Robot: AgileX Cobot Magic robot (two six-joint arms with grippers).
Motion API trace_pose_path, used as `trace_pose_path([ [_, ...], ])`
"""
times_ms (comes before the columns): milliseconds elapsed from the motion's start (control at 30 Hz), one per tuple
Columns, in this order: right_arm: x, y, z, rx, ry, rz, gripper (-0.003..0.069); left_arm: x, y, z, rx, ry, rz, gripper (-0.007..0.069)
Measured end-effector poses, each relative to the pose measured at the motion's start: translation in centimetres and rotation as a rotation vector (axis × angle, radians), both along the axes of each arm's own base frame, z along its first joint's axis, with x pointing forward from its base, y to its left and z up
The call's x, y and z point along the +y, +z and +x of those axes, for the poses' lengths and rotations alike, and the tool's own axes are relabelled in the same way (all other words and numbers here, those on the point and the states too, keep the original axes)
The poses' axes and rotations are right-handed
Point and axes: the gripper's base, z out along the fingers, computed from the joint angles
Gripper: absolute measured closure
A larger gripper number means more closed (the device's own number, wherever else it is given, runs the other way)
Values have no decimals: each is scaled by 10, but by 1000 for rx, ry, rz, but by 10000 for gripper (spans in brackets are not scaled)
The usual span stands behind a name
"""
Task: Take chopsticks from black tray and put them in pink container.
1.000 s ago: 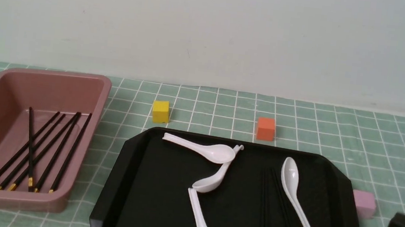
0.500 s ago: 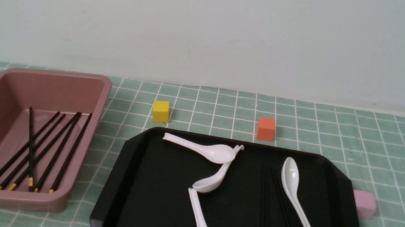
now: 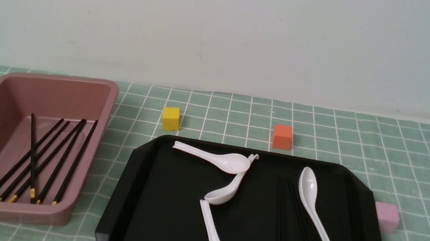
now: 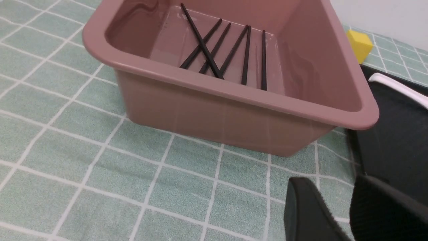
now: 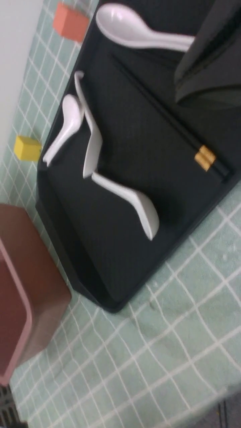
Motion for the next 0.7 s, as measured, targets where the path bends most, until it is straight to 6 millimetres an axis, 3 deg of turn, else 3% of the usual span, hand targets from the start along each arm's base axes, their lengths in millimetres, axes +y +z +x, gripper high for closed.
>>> trace_pose_path([
  [167, -20, -22, -4, -12, -208, 7, 646, 0, 0, 0, 0, 0, 0, 400],
  [400, -37, -25, -9, -36, -455, 14, 638, 0, 0, 0, 0, 0, 0, 396],
  [700, -41, -29, -10, 21, -521, -12, 627, 0, 0, 0, 0, 0, 0, 388],
])
